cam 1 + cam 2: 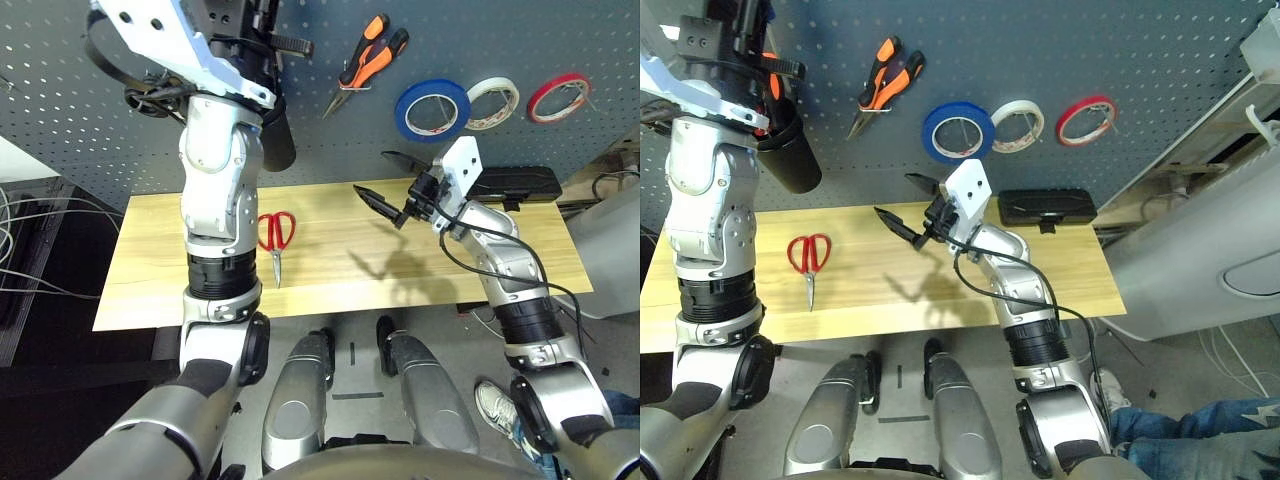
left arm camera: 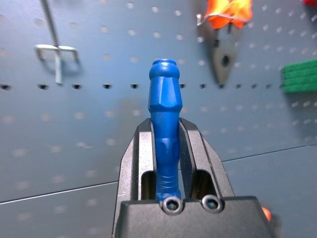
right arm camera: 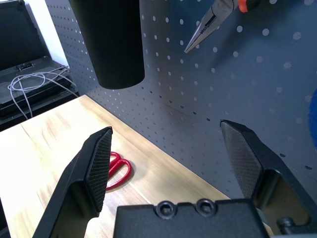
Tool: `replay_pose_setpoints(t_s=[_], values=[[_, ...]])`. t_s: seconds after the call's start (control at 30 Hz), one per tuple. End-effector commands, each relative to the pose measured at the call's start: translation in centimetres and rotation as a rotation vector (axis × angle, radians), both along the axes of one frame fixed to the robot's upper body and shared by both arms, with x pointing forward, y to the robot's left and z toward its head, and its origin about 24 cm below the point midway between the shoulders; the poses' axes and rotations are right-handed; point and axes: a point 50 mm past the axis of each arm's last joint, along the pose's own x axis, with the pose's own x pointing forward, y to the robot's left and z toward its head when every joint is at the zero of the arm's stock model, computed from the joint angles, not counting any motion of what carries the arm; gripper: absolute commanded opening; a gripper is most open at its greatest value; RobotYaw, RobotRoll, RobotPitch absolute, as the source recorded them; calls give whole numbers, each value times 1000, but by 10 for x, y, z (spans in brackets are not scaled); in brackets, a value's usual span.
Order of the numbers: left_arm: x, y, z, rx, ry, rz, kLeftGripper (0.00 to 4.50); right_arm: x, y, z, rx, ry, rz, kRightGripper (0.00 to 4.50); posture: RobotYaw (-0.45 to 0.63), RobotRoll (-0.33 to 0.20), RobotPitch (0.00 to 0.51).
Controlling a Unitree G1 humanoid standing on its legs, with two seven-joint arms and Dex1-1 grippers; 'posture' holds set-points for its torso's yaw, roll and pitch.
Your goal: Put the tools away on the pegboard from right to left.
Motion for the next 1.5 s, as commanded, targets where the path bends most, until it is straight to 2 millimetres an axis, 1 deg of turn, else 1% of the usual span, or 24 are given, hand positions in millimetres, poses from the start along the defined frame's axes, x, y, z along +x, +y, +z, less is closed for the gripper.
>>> replay_pose_setpoints(t_s=[0.03,0.17,0.33,0.43,0.5,0.57,0.7,0.77,0.83,0.97,1.03,1.17,1.37,1.5], values=[[3,12,-6,23,16,60,539,-2,4,1,3,-9,26,4500,131,0,266],[6,18,-17,36,52,91,539,-1,4,1,1,-9,24,4500,134,0,266],[9,19,-33,50,126,111,539,0,4,1,-3,-7,22,4500,138,0,266],[10,19,-36,46,146,110,539,1,4,1,-4,-7,21,4500,139,0,267],[10,19,-36,42,151,110,1307,1,4,1,-5,-7,21,4500,139,0,267],[9,18,-34,48,139,111,1836,2,4,1,-5,-7,19,4500,140,0,267],[5,13,-28,83,98,85,3266,2,3,1,-3,-6,13,4500,137,0,267],[-3,4,-22,145,26,53,3819,2,1,1,-1,-7,5,4500,137,0,267],[-11,-8,-22,225,-23,-1,4482,2,-1,1,2,-9,-6,4500,137,0,268],[-18,-31,-38,382,-14,-103,4482,2,-8,1,13,-18,-40,4500,133,0,269],[-19,-37,-46,415,3,-129,4482,2,-13,-1,13,-16,-55,4500,130,0,270],[-18,-44,-62,452,68,-171,4482,-1,-25,-9,-7,5,-84,4500,121,0,272],[-14,-51,-96,488,213,-236,4482,-5,-41,-25,-60,45,-117,4500,112,0,274],[-13,-56,-114,511,284,-270,4482,-5,-47,-32,-73,70,-141,4500,109,0,275]])
